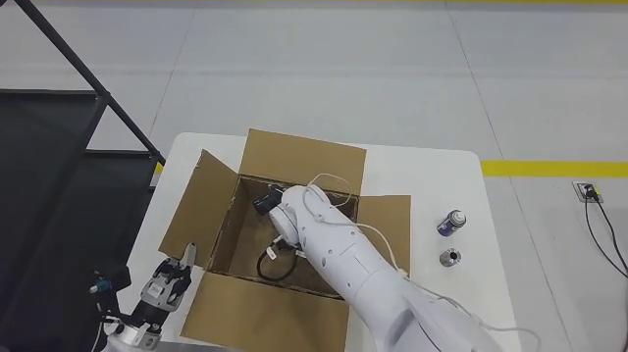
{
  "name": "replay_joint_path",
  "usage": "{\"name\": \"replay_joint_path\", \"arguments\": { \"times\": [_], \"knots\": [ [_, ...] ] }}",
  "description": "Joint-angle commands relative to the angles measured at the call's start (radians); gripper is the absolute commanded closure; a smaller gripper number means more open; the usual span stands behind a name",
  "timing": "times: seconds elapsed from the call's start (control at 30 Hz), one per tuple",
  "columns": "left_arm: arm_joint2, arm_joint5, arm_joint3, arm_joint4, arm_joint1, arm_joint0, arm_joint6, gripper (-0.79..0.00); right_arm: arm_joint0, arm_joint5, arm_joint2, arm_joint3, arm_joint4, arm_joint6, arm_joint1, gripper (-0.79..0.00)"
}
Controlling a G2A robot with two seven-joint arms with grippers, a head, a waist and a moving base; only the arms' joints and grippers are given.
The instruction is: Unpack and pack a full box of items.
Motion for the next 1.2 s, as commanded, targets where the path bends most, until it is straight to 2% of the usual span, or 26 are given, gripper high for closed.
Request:
{"name": "replay_joint_path", "arguments": {
  "times": [0.0,0.17,0.3,0.33,0.43,0.63,0.93,0.97,1.0,1.03,1.17],
  "knots": [
    [0.000,-0.003,-0.002,0.002,0.000,0.002,-0.002,0.000,0.001,-0.004,-0.001,0.010,-0.004,-0.007,-0.002,-0.585],
    [0.000,-0.008,-0.006,0.006,0.000,0.006,-0.001,0.000,0.010,-0.026,0.006,0.045,0.001,-0.012,-0.005,-0.489],
    [0.001,-0.011,-0.007,0.010,0.000,0.010,0.002,0.000,0.017,-0.031,0.016,0.064,0.014,-0.031,-0.005,-0.480],
    [0.001,-0.012,-0.007,0.009,0.000,0.010,0.003,0.000,0.018,-0.018,0.019,0.067,0.018,-0.045,-0.005,-0.486],
    [0.001,-0.016,-0.008,0.012,0.000,0.012,0.005,0.000,0.016,0.008,0.025,0.068,0.023,-0.081,-0.006,-0.573],
    [0.002,-0.023,-0.010,0.015,0.000,0.017,0.006,0.000,0.010,0.036,0.024,0.073,0.011,-0.099,-0.011,-0.400],
    [0.006,-0.028,-0.012,0.018,-0.001,0.026,0.011,0.000,0.006,0.093,0.026,0.086,-0.001,-0.093,-0.013,-0.268],
    [0.006,-0.028,-0.013,0.019,-0.001,0.027,0.013,0.000,0.006,0.092,0.027,0.086,-0.002,-0.093,-0.013,-0.209],
    [0.007,-0.027,-0.013,0.018,-0.001,0.028,0.016,0.000,0.006,0.091,0.028,0.087,-0.002,-0.095,-0.013,-0.062],
    [0.007,-0.025,-0.013,0.019,-0.001,0.030,0.017,0.000,0.006,0.088,0.029,0.087,-0.001,-0.100,-0.012,0.000],
    [0.011,-0.003,-0.015,0.021,-0.003,0.033,0.026,0.000,0.006,0.066,0.033,0.079,0.000,-0.121,-0.012,0.000]
  ]
}}
